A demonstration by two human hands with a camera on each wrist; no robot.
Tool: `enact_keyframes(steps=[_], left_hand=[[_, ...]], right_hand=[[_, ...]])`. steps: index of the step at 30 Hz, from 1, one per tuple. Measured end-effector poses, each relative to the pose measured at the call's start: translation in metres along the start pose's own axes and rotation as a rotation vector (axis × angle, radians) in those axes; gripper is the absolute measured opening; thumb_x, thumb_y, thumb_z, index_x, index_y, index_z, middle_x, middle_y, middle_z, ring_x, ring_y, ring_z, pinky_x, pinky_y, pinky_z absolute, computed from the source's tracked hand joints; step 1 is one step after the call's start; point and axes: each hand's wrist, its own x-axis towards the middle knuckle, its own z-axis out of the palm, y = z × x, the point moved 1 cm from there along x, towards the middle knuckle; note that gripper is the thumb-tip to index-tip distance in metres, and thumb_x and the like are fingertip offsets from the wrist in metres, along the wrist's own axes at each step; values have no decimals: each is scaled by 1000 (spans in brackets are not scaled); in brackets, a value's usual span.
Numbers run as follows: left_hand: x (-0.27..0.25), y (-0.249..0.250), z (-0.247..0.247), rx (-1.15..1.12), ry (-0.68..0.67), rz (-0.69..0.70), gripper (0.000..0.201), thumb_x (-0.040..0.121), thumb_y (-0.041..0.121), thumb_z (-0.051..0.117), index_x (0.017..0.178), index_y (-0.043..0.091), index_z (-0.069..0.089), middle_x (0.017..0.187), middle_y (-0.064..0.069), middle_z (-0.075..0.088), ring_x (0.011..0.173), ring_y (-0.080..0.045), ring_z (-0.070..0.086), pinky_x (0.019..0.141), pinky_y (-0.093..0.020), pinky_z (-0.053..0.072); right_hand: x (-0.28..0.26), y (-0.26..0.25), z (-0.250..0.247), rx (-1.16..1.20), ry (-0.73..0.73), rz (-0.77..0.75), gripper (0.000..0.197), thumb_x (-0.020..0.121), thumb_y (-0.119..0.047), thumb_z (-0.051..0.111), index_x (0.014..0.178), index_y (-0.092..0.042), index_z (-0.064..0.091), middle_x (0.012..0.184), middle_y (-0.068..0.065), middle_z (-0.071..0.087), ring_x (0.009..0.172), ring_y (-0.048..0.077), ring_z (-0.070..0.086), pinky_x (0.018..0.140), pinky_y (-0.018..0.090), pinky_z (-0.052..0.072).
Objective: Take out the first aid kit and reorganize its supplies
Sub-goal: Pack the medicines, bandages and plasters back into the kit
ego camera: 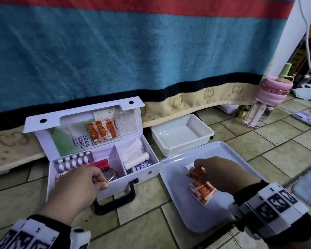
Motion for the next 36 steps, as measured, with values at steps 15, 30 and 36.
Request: enact_keyframes(steps=[15, 30, 36], left_hand=[[0, 0, -1, -5, 16, 20, 22, 79, 33, 72, 61, 30, 60, 74, 14, 65, 77, -2, 58, 66, -22, 44], [-3, -1, -4, -5, 83, 79, 13, 81, 37, 66, 69, 34, 60, 71, 18, 61, 80, 3, 55, 68, -16, 39], [0, -3, -3, -20, 64, 67, 17, 80, 38, 67, 67, 33, 58, 76, 17, 64, 84, 2, 59, 72, -18, 42]], right_hand=[[94, -105, -56, 819, 220, -307, 23, 82, -5, 67, 71, -20, 53, 79, 13, 70, 74, 29, 64, 76, 37, 51], [138, -140, -104, 698, 598, -399, 16, 79, -10, 72, 74, -24, 67, 74, -11, 64, 65, 2, 58, 68, 15, 47], [145, -139, -103, 400, 509, -426, 10, 80, -24, 72, 87, -18, 75, 95, -8, 68, 89, 16, 64, 82, 34, 50]])
